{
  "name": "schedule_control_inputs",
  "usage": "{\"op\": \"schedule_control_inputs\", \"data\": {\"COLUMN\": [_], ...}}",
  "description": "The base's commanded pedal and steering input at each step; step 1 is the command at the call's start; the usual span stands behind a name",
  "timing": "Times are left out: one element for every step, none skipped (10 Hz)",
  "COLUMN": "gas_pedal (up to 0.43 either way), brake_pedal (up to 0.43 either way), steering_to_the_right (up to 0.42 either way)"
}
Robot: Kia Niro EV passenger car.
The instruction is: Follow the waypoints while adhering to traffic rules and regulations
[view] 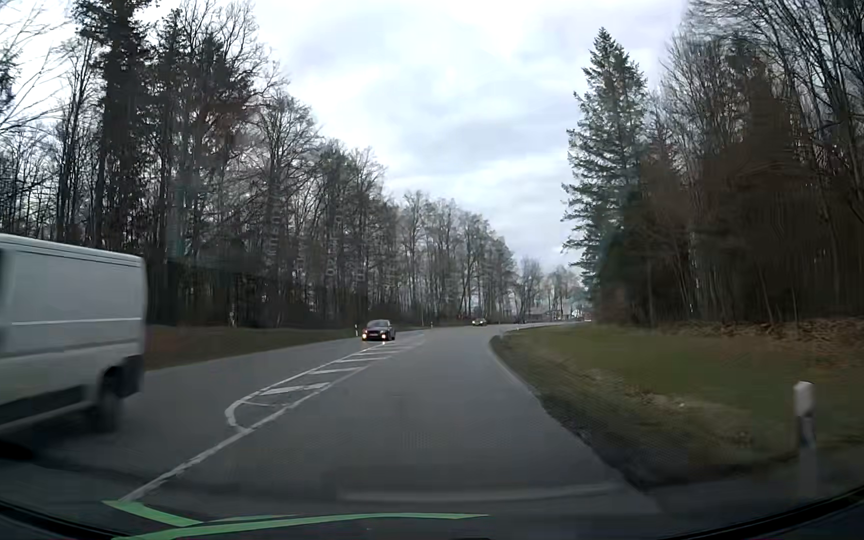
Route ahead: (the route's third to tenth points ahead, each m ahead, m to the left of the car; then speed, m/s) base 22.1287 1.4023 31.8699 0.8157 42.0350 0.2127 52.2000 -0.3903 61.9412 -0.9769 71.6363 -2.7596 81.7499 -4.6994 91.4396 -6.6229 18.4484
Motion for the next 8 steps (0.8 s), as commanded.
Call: {"op": "schedule_control_inputs", "data": {"gas_pedal": [0.098,0.098,0.098,0.098,0.098,0.098,0.098,0.098], "brake_pedal": [0.0,0.0,0.0,0.0,0.0,0.0,0.0,0.0], "steering_to_the_right": [0.009,0.01,0.01,0.011,0.011,0.011,0.011,0.011]}}
